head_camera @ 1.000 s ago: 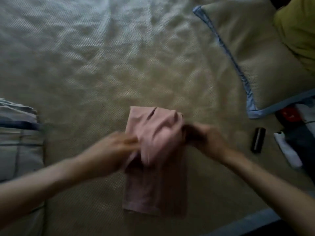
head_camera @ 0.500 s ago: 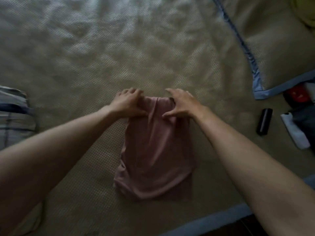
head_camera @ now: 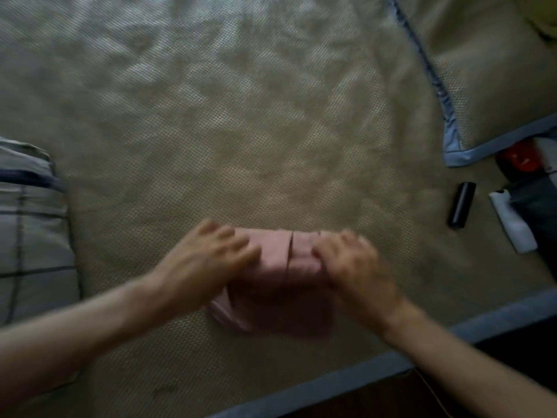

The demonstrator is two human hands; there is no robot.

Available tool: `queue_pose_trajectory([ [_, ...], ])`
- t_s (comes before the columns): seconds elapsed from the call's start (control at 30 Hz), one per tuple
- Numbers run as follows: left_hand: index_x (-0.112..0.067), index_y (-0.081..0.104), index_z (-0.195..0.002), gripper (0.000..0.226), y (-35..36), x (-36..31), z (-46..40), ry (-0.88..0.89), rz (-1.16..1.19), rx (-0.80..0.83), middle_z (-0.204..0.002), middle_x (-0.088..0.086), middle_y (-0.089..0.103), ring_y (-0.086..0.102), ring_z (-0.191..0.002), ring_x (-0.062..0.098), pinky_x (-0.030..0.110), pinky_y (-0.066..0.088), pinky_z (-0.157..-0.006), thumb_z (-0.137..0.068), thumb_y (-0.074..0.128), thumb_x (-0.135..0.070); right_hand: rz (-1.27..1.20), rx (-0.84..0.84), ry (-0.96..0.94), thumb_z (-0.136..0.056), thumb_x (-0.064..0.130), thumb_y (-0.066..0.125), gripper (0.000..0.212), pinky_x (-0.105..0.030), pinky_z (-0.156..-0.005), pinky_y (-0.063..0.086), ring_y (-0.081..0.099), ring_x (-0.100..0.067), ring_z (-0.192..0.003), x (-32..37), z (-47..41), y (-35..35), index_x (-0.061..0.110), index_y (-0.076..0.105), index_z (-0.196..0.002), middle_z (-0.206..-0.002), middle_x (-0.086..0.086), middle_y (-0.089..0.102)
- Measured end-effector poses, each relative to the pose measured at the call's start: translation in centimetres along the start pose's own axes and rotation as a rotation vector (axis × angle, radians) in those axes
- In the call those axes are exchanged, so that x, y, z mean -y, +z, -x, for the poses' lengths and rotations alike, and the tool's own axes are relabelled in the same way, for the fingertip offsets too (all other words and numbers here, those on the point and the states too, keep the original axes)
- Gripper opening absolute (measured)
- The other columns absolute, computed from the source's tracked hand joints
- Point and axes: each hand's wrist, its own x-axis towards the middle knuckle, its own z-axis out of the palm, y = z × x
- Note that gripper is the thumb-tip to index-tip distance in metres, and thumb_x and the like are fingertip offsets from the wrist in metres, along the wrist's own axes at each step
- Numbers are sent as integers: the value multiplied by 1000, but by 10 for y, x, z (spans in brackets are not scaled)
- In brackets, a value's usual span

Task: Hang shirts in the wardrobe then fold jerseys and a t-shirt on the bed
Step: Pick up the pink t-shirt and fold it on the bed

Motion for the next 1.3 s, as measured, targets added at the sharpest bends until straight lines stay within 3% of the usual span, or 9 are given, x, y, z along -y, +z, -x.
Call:
queue_pose_trajectory([
  [0.2,-19,69,-99,38,93,-61,78,-85,-12,428,-94,-2,69,68,-83,21,40,41,-88,-65,57,-32,-145,659,92,-71,48,72,59,-40,-76,57,64,-31,-94,44,66,79,17,52,-117,-125,-15,54],
  [0.3,-16,68,-101,43,94,-81,64,-286,80,393,-98,4,66,65,-90,27,44,50,-82,-69,63,-44,-269,260,266,-87,53,50,43,-40,-89,51,62,-25,-100,54,40,73,18,61,-110,-109,-4,64],
  [0.37,-9,66,-118,45,94,-92,42,-369,97,169,-121,12,67,64,-113,32,49,46,-95,-85,55,-37,-324,10,290,-94,33,43,40,-39,-112,35,52,-24,-129,73,19,75,16,58,-127,-134,-6,60],
  [0.47,0,38,-150,62,120,-86,13,-395,144,111,-159,18,34,37,-146,32,55,27,-117,-97,40,-32,-465,82,302,-100,21,29,54,-39,-125,11,20,-22,-152,85,2,107,21,33,-154,-163,-3,28],
  [0.67,-23,13,-161,71,157,-28,43,-788,113,214,-168,-5,10,9,-156,16,57,4,-122,-101,15,-59,-191,38,497,-98,57,41,67,-55,-119,23,30,-25,-148,39,42,159,20,35,-154,-161,-3,33],
  [0.83,-23,7,-161,78,147,-20,60,-848,149,306,-169,-6,4,5,-156,17,56,9,-121,-96,9,-65,-190,18,624,-94,68,36,82,-54,-119,25,25,-28,-150,31,59,156,20,23,-158,-165,1,22],
  [0.93,-18,54,-135,59,130,-42,46,-1020,280,70,-137,5,57,53,-129,27,47,41,-103,-96,38,-59,-426,-122,879,-81,72,57,94,-42,-103,47,49,-31,-129,35,58,138,7,37,-146,-146,-15,45],
  [1.07,-15,61,-107,46,117,-63,36,-1496,954,-165,-97,3,69,67,-97,27,37,51,-83,-85,70,-54,-887,105,1287,-52,80,71,114,-37,-92,52,61,-33,-115,20,52,116,2,47,-131,-127,-16,61],
  [1.3,-6,73,-93,23,76,-70,21,-1331,1369,-125,-80,3,77,71,-80,13,18,54,-58,-89,74,-29,-1186,247,1223,-76,39,84,68,-20,-87,50,63,-22,-112,14,72,77,-2,59,-124,-122,-8,65],
])
